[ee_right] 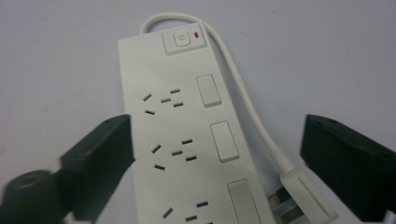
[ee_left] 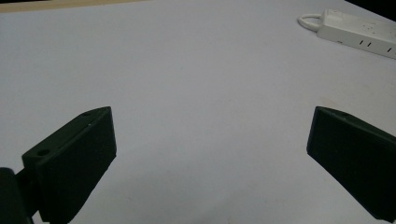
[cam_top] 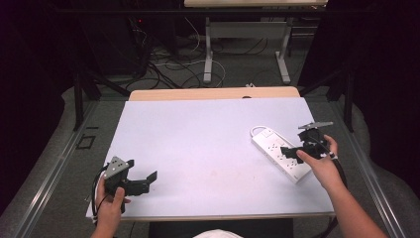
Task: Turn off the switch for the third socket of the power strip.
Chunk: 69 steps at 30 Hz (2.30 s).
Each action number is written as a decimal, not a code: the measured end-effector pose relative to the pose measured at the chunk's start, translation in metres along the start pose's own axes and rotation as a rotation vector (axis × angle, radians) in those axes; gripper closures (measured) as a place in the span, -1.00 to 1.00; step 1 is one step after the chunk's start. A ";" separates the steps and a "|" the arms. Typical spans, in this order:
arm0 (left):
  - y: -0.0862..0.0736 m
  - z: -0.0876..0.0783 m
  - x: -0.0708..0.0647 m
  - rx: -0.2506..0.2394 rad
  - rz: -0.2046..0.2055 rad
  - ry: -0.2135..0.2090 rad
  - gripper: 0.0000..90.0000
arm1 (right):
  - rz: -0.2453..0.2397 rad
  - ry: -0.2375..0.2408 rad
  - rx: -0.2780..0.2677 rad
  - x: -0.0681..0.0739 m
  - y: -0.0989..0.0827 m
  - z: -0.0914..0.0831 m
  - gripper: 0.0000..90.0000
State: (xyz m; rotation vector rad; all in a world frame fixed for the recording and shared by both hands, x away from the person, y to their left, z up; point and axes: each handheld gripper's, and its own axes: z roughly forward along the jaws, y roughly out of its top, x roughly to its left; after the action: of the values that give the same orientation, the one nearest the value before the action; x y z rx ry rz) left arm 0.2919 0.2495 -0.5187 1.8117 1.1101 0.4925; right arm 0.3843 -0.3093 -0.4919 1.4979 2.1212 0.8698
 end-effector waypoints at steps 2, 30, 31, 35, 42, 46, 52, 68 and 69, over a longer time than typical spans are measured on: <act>0.000 0.000 0.000 0.000 0.000 0.000 -0.97 | -0.003 -0.006 -0.027 0.004 0.000 0.000 -1.00; 0.000 0.001 0.000 0.003 0.001 -0.005 -0.97 | -0.073 0.066 -0.158 0.045 0.001 -0.020 -1.00; 0.000 0.001 0.000 0.002 0.001 -0.005 -0.97 | -0.075 0.074 -0.164 0.048 0.001 -0.021 -1.00; 0.000 0.000 0.000 0.003 0.000 -0.003 -0.97 | -0.091 0.093 -0.190 0.057 -0.002 -0.026 -1.00; 0.000 0.000 0.000 0.004 0.000 -0.003 -0.97 | -0.123 0.122 -0.223 0.073 -0.008 -0.035 -1.00; 0.000 0.000 0.000 0.004 -0.001 -0.004 -0.97 | -0.125 0.145 -0.230 0.079 -0.013 -0.038 -1.00; 0.000 0.000 0.000 0.005 0.007 -0.003 -0.97 | -0.157 0.160 -0.256 0.087 -0.026 -0.044 -1.00; 0.000 0.000 0.000 0.004 0.015 -0.001 -0.96 | -0.172 0.154 -0.293 0.082 -0.057 -0.054 -1.00; 0.000 0.000 0.000 0.005 0.016 -0.001 -0.96 | -0.173 0.156 -0.306 0.082 -0.059 -0.053 -1.00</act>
State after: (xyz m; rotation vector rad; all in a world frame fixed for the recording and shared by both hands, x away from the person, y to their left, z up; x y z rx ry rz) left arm 0.2921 0.2492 -0.5188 1.8258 1.0977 0.4985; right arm 0.2818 -0.2599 -0.4916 1.1089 2.0717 1.2149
